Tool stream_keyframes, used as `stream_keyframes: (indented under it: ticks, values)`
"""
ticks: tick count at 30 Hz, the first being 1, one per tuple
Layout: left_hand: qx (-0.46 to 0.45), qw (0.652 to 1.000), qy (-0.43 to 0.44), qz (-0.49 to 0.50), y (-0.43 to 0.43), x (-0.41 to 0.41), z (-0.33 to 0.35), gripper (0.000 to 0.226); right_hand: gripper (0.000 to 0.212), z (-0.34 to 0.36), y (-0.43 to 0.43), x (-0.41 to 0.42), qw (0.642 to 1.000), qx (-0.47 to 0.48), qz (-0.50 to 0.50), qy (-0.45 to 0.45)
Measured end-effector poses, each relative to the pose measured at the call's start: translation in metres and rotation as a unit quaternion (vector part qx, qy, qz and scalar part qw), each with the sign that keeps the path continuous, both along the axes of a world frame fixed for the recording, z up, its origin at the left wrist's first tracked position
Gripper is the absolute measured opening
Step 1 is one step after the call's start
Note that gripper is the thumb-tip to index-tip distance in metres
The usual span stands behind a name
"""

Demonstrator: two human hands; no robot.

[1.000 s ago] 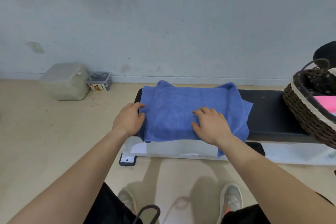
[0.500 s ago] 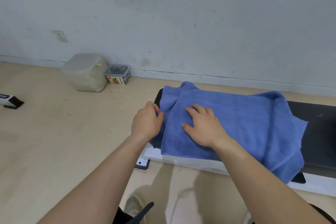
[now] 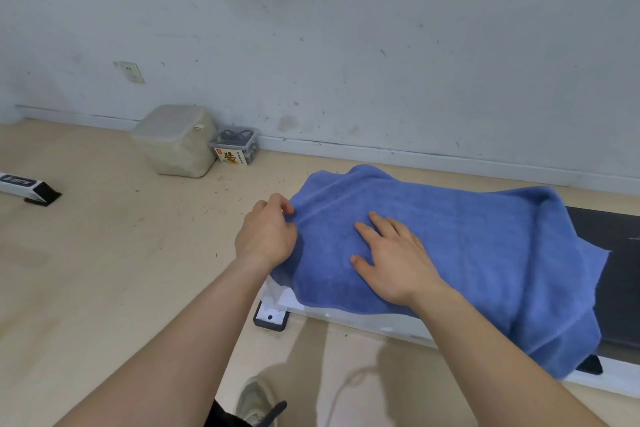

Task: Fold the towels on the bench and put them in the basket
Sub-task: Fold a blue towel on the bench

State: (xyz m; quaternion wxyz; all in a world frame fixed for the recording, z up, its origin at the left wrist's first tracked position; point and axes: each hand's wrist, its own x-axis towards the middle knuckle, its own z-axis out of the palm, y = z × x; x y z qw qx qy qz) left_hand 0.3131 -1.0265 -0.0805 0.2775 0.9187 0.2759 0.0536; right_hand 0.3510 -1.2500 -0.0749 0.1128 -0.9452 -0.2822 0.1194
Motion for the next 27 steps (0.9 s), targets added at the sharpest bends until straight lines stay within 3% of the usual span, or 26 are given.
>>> stream_keyframes:
  ticks: [7, 13, 15, 19, 23, 27]
  values:
    - [-0.145, 0.988, -0.020, 0.045, 0.007, 0.084, 0.013, 0.032, 0.061, 0.001, -0.003, 0.003, 1.000, 0.002, 0.007, -0.009]
    - [-0.071, 0.996, 0.058, 0.010, 0.009, 0.139, 0.010, 0.035, 0.052, 0.000, 0.000, 0.011, 0.999, 0.017, -0.006, -0.027]
    - [-0.049, 0.998, 0.047, 0.014, 0.011, 0.145, 0.009, 0.021, 0.049, 0.000, 0.001, 0.014, 0.999, 0.023, -0.010, -0.031]
    - [-0.031, 0.998, 0.008, 0.050, 0.017, 0.139, 0.007, 0.017, 0.047, 0.001, 0.001, 0.016, 0.999, 0.034, -0.010, -0.027]
    - [0.022, 0.999, 0.007, 0.043, 0.007, 0.125, 0.009, 0.041, 0.049, 0.003, -0.005, 0.016, 0.999, 0.039, 0.001, -0.020]
    - [0.072, 0.996, -0.036, -0.033, -0.027, 0.108, 0.021, 0.037, 0.049, 0.013, -0.025, 0.013, 0.998, 0.059, -0.018, -0.030]
